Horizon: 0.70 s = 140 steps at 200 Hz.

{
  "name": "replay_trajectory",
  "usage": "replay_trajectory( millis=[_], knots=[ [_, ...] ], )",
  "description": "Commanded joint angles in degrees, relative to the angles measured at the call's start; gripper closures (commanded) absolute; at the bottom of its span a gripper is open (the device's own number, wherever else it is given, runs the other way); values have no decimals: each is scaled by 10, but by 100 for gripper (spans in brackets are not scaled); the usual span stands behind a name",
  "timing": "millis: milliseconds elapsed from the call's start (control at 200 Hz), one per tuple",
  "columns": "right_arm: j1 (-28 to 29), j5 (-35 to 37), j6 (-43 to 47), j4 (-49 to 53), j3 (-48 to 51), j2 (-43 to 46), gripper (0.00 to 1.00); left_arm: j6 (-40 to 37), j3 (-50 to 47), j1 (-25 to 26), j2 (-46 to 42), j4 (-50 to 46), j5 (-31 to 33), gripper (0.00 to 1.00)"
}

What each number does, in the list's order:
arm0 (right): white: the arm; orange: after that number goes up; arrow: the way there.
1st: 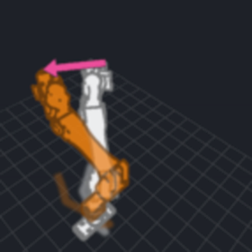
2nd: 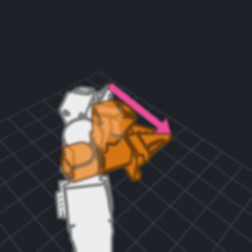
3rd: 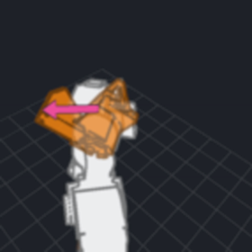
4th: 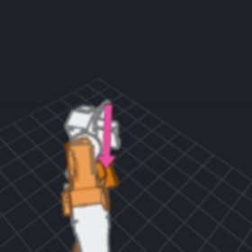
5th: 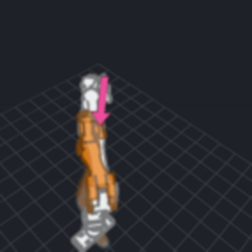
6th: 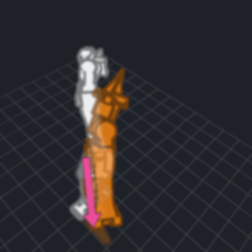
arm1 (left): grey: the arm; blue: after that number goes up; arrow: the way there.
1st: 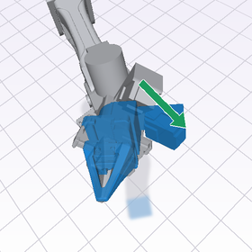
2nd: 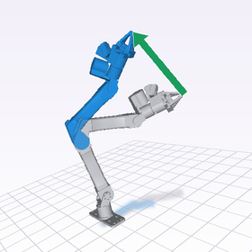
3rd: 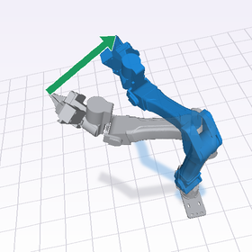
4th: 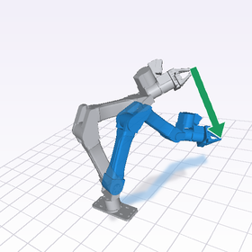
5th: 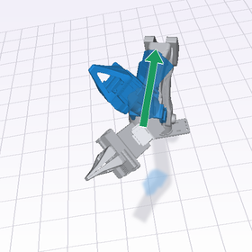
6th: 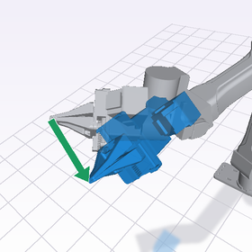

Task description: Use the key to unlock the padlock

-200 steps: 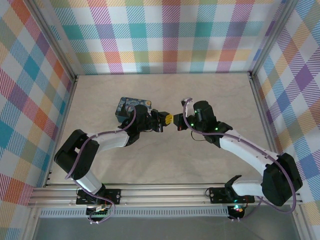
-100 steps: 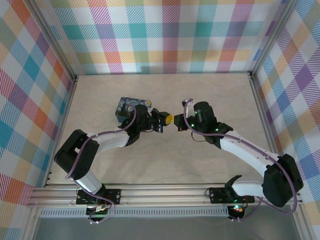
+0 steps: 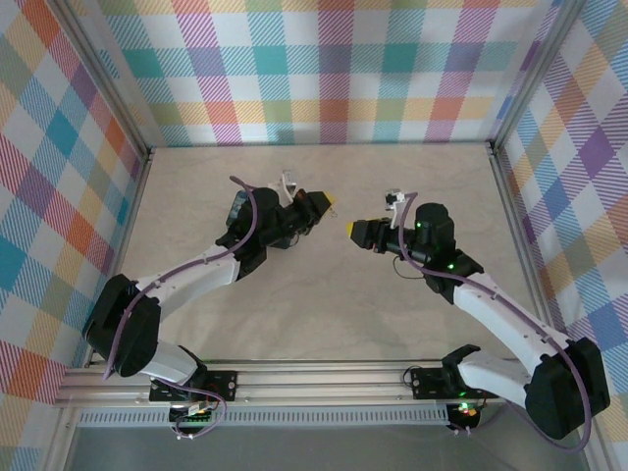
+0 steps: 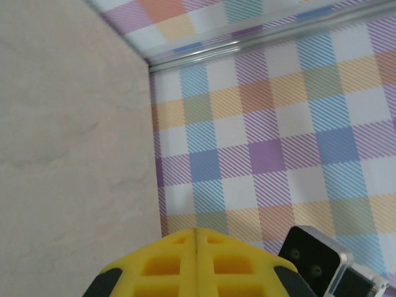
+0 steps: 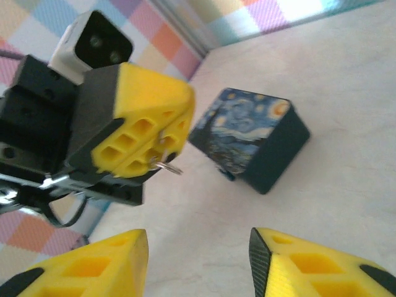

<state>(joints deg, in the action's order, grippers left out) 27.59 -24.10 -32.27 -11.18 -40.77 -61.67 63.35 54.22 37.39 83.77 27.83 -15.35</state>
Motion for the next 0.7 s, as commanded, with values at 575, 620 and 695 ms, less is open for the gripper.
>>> replay_trajectory(
  millis=[575,620,695],
  knots=[
    [1,-82,-103,-161,-36,-65,51,-66,-24,20,-5,125,-26,100],
    [1,-82,-108,-169,-37,-68,51,-66,-24,20,-4,123,-26,100],
    [1,-83,-114,-175,-40,-74,54,-64,-25,20,-2,123,-26,100]
  ],
)
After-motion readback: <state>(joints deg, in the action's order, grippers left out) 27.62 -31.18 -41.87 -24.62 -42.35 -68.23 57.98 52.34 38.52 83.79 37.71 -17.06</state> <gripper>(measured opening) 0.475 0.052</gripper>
